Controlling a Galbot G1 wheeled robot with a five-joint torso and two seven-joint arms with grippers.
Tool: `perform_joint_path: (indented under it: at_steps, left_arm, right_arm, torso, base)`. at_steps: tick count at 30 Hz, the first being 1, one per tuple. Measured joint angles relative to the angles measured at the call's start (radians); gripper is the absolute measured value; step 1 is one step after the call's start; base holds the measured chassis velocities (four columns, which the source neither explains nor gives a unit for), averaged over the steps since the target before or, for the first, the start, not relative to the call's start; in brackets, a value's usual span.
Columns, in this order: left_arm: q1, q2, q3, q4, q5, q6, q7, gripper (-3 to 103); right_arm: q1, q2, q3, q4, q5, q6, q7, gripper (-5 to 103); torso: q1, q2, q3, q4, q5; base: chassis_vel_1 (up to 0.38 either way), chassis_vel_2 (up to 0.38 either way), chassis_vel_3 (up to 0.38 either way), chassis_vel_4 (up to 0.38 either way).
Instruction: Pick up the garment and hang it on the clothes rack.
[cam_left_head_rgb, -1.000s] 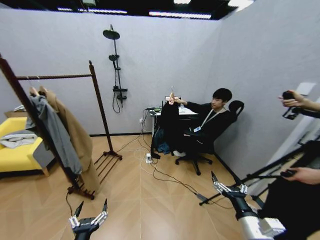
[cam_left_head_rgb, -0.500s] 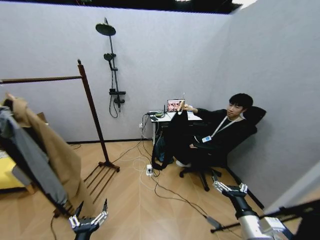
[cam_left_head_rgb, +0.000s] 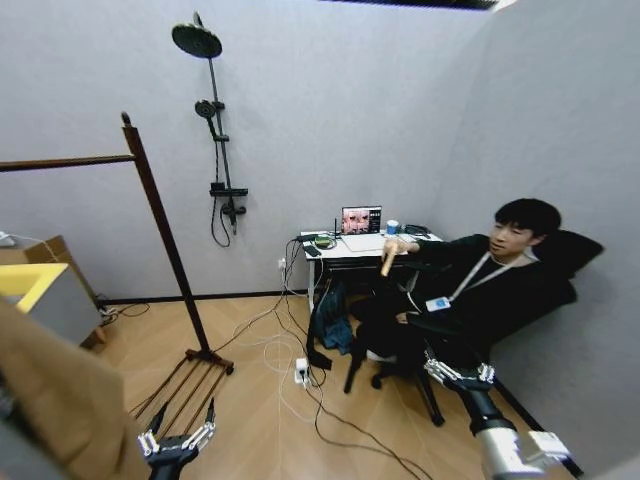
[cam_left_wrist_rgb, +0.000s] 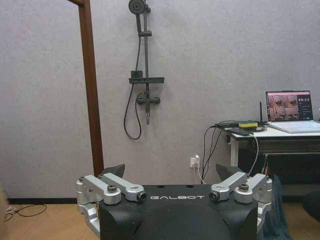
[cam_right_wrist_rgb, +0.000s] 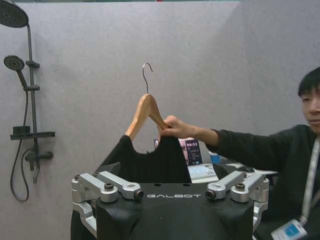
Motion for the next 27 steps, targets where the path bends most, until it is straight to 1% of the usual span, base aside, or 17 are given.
perform_joint_path:
  at_steps: [1, 2, 3, 4, 6, 9, 10, 12, 14, 16, 17, 19, 21, 22, 23, 24, 27]
  left_arm:
    - [0.000, 0.000, 0.000, 0.000, 0.000, 0.000, 0.000, 100]
    - [0.000, 0.000, 0.000, 0.000, 0.000, 0.000, 0.000, 100]
    - [0.000, 0.000, 0.000, 0.000, 0.000, 0.000, 0.000, 100]
    - [0.000, 0.000, 0.000, 0.000, 0.000, 0.000, 0.000, 100]
    - [0.000, 0.000, 0.000, 0.000, 0.000, 0.000, 0.000, 100]
    - [0.000, 0.000, 0.000, 0.000, 0.000, 0.000, 0.000, 100]
    - [0.000, 0.000, 0.000, 0.000, 0.000, 0.000, 0.000, 100]
    - [0.000, 0.000, 0.000, 0.000, 0.000, 0.000, 0.000, 100]
    - [0.000, 0.000, 0.000, 0.000, 0.000, 0.000, 0.000, 100]
    - [0.000, 0.000, 0.000, 0.000, 0.000, 0.000, 0.000, 100]
    - [0.000, 0.000, 0.000, 0.000, 0.000, 0.000, 0.000, 100]
    - [0.000, 0.000, 0.000, 0.000, 0.000, 0.000, 0.000, 100]
    - [0.000, 0.000, 0.000, 0.000, 0.000, 0.000, 0.000, 100]
    - [0.000, 0.000, 0.000, 0.000, 0.000, 0.000, 0.000, 100]
    - [0.000, 0.000, 0.000, 0.000, 0.000, 0.000, 0.000, 100]
    - [0.000, 0.000, 0.000, 0.000, 0.000, 0.000, 0.000, 100]
    - [0.000, 0.000, 0.000, 0.000, 0.000, 0.000, 0.000, 100]
  right_arm:
    - [0.000, 0.000, 0.000, 0.000, 0.000, 0.000, 0.000, 100]
    - [0.010, -0.001, -0.002, -0.008, -0.011, 0.039, -0.022, 100]
    - [0.010, -0.001, -0.002, -0.008, -0.011, 0.039, -0.022, 100]
    - [0.018, -0.001, -0.003, -0.009, -0.018, 0.055, -0.027, 100]
    - [0.024, -0.002, -0.003, -0.005, -0.014, 0.047, -0.022, 100]
    - [0.087, -0.026, 0.014, 0.007, 0.009, -0.024, 0.004, 100]
    - [0.087, -0.026, 0.014, 0.007, 0.009, -0.024, 0.004, 100]
    - [0.166, -0.062, 0.026, 0.000, 0.054, -0.086, 0.008, 100]
    - [0.192, -0.074, 0.027, -0.007, 0.067, -0.099, 0.008, 100]
    - [0.246, -0.101, 0.023, -0.024, 0.079, -0.122, 0.009, 100]
    - [0.246, -0.101, 0.023, -0.024, 0.079, -0.122, 0.009, 100]
    - [0.292, -0.123, 0.004, -0.038, 0.083, -0.153, 0.028, 100]
    - [0.303, -0.127, -0.003, -0.043, 0.083, -0.161, 0.035, 100]
    - [0.317, -0.128, -0.011, -0.052, 0.083, -0.172, 0.046, 103]
    - [0.338, -0.127, -0.019, -0.068, 0.083, -0.182, 0.054, 100]
    - [0.338, -0.127, -0.019, -0.068, 0.083, -0.182, 0.054, 100]
    - [0.359, -0.127, -0.026, -0.088, 0.082, -0.192, 0.063, 84]
  torso:
    - [0.000, 0.000, 0.000, 0.0000, 0.0000]
    - [0.000, 0.000, 0.000, 0.0002, 0.0002]
    - [0.000, 0.000, 0.000, 0.0002, 0.0002]
    - [0.000, 0.000, 0.000, 0.0004, 0.0001]
    - [0.001, 0.000, 0.000, 0.0001, 0.0000]
    - [0.001, -0.001, 0.000, 0.0000, 0.0000]
    - [0.001, -0.001, 0.000, 0.0000, 0.0000]
    - [0.001, -0.001, 0.000, 0.0007, 0.0001]
    - [0.001, -0.001, 0.000, 0.0006, 0.0001]
    - [0.000, 0.000, 0.000, 0.0004, 0.0002]
    - [0.000, 0.000, 0.000, 0.0004, 0.0002]
    - [-0.001, 0.000, 0.000, 0.0002, 0.0001]
    - [-0.001, 0.000, 0.000, 0.0001, -0.0001]
    - [-0.001, 0.000, 0.000, 0.0001, 0.0002]
    - [-0.001, 0.001, 0.000, 0.0000, 0.0002]
    - [-0.001, 0.001, 0.000, 0.0000, 0.0002]
    - [0.000, 0.000, 0.000, 0.0003, 0.0001]
  base:
    - [-0.336, 0.381, 0.351, -0.371]
    - [-0.349, 0.349, 0.382, -0.380]
    - [-0.349, 0.349, 0.382, -0.380]
    - [-0.349, 0.330, 0.333, -0.318]
    - [-0.287, 0.330, 0.309, -0.323]
    - [-0.237, 0.243, 0.264, -0.232]
    - [-0.172, 0.200, 0.241, -0.152]
    - [-0.130, 0.097, 0.027, -0.081]
    - [-0.051, 0.058, 0.004, -0.036]
    - [-0.026, -0.014, 0.002, -0.018]
    - [0.000, 0.000, 0.000, 0.000]
    - [0.066, -0.072, -0.046, 0.058]
    - [0.070, -0.086, -0.075, 0.068]
    - [0.049, -0.043, -0.075, 0.068]
    - [0.038, -0.019, -0.051, 0.033]
    - [0.038, -0.019, -0.051, 0.033]
    - [0.000, 0.000, 0.000, 0.000]
